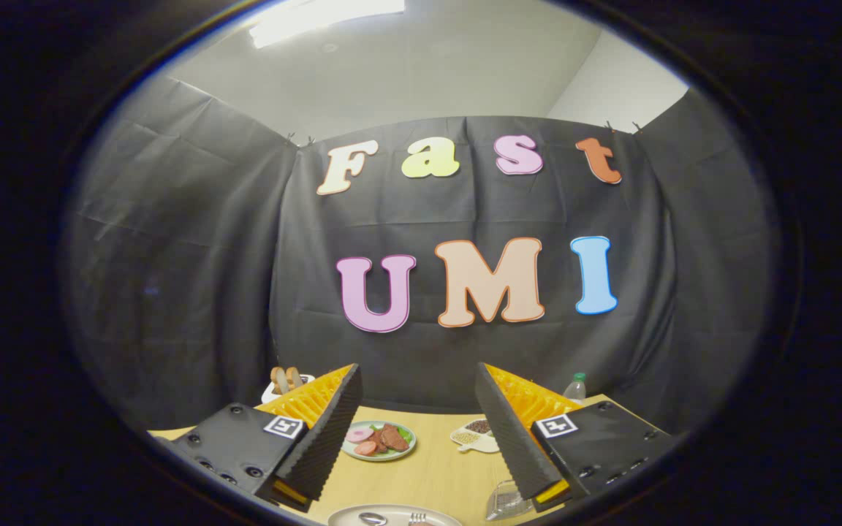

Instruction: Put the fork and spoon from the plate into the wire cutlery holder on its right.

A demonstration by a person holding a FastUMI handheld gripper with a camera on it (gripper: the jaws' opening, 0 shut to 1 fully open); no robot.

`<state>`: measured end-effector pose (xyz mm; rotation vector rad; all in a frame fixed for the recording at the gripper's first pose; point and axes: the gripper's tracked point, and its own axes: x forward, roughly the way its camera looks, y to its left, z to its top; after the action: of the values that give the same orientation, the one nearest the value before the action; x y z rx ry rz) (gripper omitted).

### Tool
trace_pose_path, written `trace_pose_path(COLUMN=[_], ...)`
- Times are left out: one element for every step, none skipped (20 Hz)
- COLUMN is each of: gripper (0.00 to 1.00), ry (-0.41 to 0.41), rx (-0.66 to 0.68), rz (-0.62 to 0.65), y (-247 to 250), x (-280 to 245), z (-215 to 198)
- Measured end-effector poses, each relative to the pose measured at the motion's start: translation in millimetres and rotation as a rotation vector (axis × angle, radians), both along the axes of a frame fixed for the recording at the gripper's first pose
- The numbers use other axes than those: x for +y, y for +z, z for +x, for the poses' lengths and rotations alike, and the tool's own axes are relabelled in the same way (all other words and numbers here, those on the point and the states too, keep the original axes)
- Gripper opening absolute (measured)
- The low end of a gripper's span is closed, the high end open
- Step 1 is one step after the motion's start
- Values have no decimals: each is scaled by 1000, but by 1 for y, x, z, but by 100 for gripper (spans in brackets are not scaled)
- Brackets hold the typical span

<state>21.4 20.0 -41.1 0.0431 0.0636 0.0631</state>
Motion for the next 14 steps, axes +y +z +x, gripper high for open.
trace_pose_path(gripper=[99, 99, 99, 99, 99, 99, 99, 99, 99, 99, 99, 99, 99, 99], ry=[0, 2, 6, 13, 18, 23, 24, 26, 25, 29, 35, 39, 43, 48], rx=[1, 5, 13, 22, 31, 39, 51, 67, 86, 105, 121, 140, 164, 195], rz=[-2, -6, -9, -11, -13, -14, -16, -18, -18, -17, -16, -20, -23, -26], y=[-2, -4, -8, -11, -15, -18, -23, -29, -37, -44, -51, -57, -67, -77], x=[0, 1, 2, 5, 7, 7, 8, 8, 8, 8, 9, 8, 7, 7], z=[1, 0, 0, -1, -2, -2, -3, -4, -4, -6, -7, -7, -8, -10])
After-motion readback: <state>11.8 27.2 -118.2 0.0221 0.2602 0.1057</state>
